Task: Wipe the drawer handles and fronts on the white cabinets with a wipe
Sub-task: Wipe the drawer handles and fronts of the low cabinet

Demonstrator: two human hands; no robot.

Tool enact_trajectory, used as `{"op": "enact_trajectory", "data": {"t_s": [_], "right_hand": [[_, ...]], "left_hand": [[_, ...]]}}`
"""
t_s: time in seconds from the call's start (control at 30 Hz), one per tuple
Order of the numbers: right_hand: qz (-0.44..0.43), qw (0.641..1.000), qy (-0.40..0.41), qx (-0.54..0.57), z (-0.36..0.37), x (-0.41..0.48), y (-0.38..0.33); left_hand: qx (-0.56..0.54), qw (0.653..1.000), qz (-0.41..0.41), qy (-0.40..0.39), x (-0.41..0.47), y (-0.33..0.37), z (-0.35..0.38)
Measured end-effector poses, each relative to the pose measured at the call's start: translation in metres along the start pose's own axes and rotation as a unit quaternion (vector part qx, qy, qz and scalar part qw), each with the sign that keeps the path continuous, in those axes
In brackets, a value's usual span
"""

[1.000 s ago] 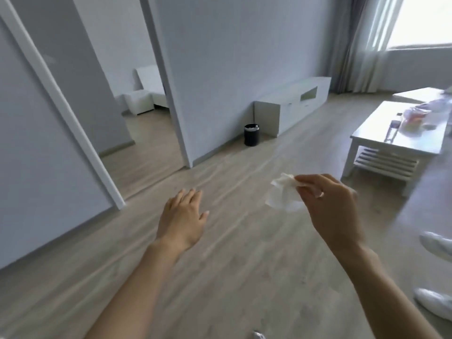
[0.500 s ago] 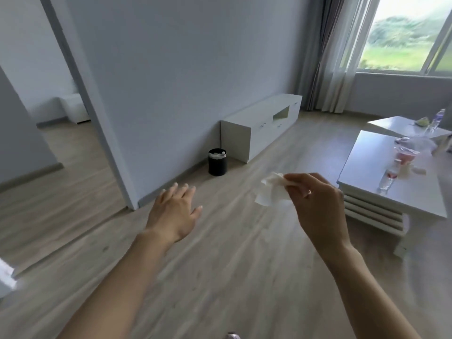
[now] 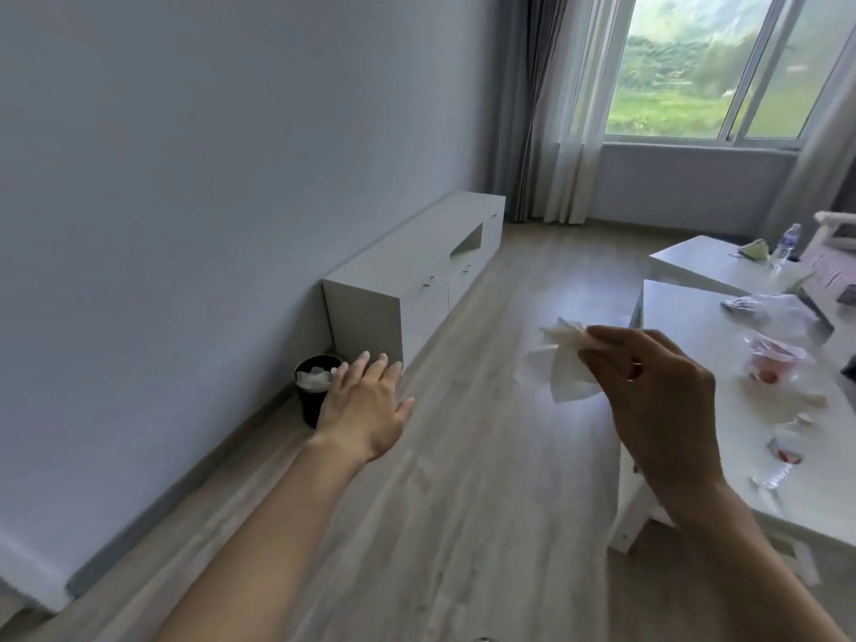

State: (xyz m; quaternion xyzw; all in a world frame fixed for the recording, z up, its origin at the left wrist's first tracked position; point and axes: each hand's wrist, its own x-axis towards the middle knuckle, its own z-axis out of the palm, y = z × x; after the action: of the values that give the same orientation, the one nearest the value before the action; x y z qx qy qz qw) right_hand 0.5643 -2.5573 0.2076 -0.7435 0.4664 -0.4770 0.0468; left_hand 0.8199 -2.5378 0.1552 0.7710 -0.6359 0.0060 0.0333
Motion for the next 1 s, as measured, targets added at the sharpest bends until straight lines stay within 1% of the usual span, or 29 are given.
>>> {"op": "enact_trajectory", "data": {"t_s": [0.17,0.33,0.5,0.63,0.7,0.87,1.0], "right_hand": [[-0.005,0.999,0.006,0.031,0.129,0.173,0.084],[0.001,0.998,-0.02,0.065,0.254,0.326,0.134],[-0.001,0.992,-0.059,0.112,0.39,0.45,0.19],[-0.008,0.991,-0.064,0.119,0.502,0.537,0.248],[-0.003,0.989,-0.08,0.122,0.55,0.583,0.276],[0.001,0.987,-0.107,0.12,0.635,0.681,0.337],[-0.004,0.979,-0.161,0.126,0.706,0.751,0.384]], "left_hand": [[-0.025,1.0,-0.005,0.016,0.223,-0.008,0.021],[-0.038,0.999,-0.028,0.022,0.399,-0.04,0.017],[-0.043,0.996,-0.072,0.024,0.572,-0.086,0.042],[-0.036,0.996,-0.08,0.0,0.713,-0.113,0.072],[-0.03,0.996,-0.086,-0.016,0.782,-0.122,0.083],[-0.015,0.995,-0.093,-0.043,0.915,-0.129,0.103],[-0.02,0.991,-0.126,-0.049,0.994,-0.136,0.127]]}}
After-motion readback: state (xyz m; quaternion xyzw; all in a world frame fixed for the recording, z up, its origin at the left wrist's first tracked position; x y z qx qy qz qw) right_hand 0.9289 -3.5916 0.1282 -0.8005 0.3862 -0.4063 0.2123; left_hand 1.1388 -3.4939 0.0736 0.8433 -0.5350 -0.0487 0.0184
